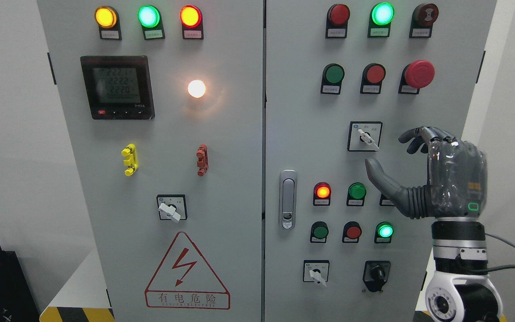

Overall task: Rotate and turn off gray switch
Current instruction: 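Close the right hand's fingers around the rotary switch knob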

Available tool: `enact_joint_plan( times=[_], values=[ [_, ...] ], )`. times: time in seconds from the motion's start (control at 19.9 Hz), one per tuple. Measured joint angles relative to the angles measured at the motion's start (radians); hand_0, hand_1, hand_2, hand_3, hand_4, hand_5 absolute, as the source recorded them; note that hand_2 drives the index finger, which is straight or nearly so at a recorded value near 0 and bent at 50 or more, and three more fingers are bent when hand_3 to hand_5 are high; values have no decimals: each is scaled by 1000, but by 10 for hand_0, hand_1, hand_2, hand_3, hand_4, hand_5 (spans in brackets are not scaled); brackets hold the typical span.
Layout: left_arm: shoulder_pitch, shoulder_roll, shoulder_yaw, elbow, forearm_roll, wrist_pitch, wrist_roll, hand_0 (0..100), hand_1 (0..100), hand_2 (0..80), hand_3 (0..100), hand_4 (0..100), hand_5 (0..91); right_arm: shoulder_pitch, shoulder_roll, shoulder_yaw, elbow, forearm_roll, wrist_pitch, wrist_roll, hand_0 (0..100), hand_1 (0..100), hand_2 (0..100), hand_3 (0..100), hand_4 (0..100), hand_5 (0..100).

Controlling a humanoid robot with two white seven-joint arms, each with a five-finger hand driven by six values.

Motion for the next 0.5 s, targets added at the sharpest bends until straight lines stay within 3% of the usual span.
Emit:
enact_joint_plan(
  times=[0.5],
  values=[
    [0,0,0,0,0,0,0,120,389,0,0,0,0,-8,5,17,6,-2,33,3,6,299,549,823,799,959]
  ],
)
